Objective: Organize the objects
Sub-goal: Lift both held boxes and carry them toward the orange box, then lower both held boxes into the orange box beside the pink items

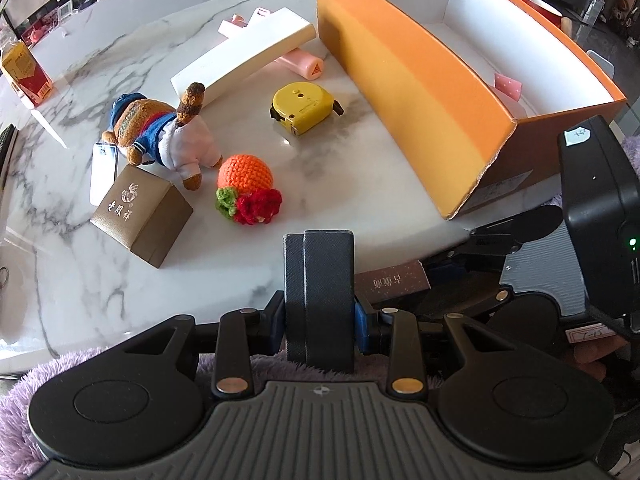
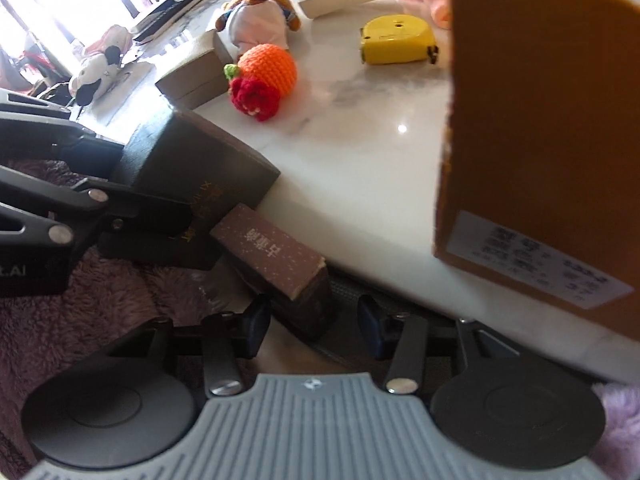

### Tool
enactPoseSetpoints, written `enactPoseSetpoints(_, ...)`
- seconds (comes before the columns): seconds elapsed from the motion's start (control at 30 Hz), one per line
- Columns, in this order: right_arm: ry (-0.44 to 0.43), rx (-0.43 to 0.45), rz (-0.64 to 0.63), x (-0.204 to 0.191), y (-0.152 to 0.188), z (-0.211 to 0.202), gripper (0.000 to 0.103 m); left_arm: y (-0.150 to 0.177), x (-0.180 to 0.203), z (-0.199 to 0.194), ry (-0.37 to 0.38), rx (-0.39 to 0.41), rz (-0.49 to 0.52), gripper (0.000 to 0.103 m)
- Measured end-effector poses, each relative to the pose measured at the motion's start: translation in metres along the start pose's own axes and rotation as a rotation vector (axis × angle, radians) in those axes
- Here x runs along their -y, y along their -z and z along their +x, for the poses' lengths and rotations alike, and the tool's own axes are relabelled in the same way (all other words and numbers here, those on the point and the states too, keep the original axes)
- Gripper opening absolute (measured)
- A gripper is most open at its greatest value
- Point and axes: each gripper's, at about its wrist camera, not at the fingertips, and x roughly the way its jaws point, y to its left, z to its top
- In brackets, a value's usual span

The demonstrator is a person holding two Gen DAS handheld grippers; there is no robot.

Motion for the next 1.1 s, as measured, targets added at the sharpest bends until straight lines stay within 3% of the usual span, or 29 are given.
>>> enactPoseSetpoints(0.1, -0.022, 0.038, -0.063, -0.006, -0.001, 0.003, 0.055, 0.000, -0.001, 0.000, 0.004, 0.000, -0.003, 0.039)
enactPoseSetpoints(0.27, -0.039, 0.055, -0.078, -0.007, 0.000, 0.003, 0.050, 0.000, -0.002, 0.000, 0.006, 0.001, -0.005, 0.039)
enactPoseSetpoints(0.43, -0.030, 0.062, -0.106, -0.013, 0.002, 0.000, 0.039, 0.001, -0.006, -0.001, 0.014, 0.009, -0.030, 0.038)
enactPoseSetpoints(0.63, -0.019, 0.122, -0.114, -0.022, 0.008, -0.032, 0.032, 0.001, -0.011, -0.010, 0.027, 0.051, -0.072, 0.038)
enactPoseSetpoints(0.7, -0.046, 0.159, -0.088, -0.023, 0.007, -0.045, 0.024, 0.001, -0.016, -0.015, 0.035, 0.065, -0.098, 0.038)
enactPoseSetpoints(0.83, -0.056, 0.203, 0.001, -0.021, -0.001, -0.077, 0.024, -0.003, -0.026, -0.034, 0.114, 0.107, -0.172, 0.038)
enactPoseSetpoints(1.1, -0.112, 0.291, 0.184, -0.003, -0.006, -0.155, 0.024, -0.030, -0.023, -0.090, 0.202, 0.249, -0.202, 0.038)
